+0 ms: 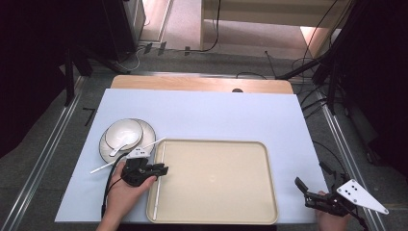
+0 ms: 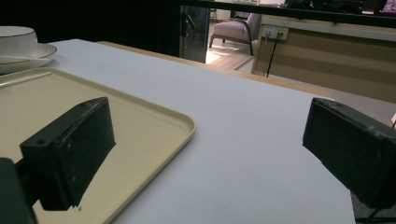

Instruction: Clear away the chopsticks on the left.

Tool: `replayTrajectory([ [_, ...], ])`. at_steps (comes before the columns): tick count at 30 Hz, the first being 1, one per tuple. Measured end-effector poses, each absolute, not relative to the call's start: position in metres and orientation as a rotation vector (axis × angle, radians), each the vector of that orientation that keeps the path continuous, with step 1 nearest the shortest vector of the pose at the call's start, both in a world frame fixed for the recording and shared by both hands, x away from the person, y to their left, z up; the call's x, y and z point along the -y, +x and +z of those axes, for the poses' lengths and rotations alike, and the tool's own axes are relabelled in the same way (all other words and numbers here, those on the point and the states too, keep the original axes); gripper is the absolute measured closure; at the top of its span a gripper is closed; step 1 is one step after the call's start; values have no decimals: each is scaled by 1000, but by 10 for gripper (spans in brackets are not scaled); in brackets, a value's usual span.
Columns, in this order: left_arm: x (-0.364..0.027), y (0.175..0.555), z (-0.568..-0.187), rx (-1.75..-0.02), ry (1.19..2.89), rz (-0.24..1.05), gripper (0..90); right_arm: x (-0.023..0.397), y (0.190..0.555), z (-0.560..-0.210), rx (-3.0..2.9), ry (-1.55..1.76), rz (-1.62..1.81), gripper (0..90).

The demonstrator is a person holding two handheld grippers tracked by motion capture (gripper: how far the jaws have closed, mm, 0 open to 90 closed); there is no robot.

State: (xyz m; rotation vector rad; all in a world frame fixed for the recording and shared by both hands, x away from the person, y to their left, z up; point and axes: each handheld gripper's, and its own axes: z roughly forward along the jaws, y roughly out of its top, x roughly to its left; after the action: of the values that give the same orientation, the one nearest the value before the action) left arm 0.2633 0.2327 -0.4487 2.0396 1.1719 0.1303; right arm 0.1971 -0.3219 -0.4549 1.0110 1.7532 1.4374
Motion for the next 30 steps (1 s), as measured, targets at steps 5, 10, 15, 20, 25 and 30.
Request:
replayTrajectory([
  [5, -239, 260, -439, -1127, 2075, 142, 644, 322, 197, -455, -1753, 1009, 1436, 25],
  [10, -251, 258, -431, -1113, 2103, 158, 620, 322, 197, -455, -1754, 1009, 1437, 25],
  [15, -266, 254, -423, -1077, 2139, 203, 573, 322, 198, -455, -1753, 1007, 1436, 25],
  [20, -285, 250, -416, -1061, 2139, 240, 505, 322, 198, -455, -1752, 1009, 1439, 24],
  [25, -299, 246, -410, -1056, 2173, 275, 368, 322, 198, -455, -1753, 1008, 1438, 25],
  [30, -312, 242, -406, -1070, 2183, 321, 335, 322, 198, -455, -1754, 1010, 1438, 24],
])
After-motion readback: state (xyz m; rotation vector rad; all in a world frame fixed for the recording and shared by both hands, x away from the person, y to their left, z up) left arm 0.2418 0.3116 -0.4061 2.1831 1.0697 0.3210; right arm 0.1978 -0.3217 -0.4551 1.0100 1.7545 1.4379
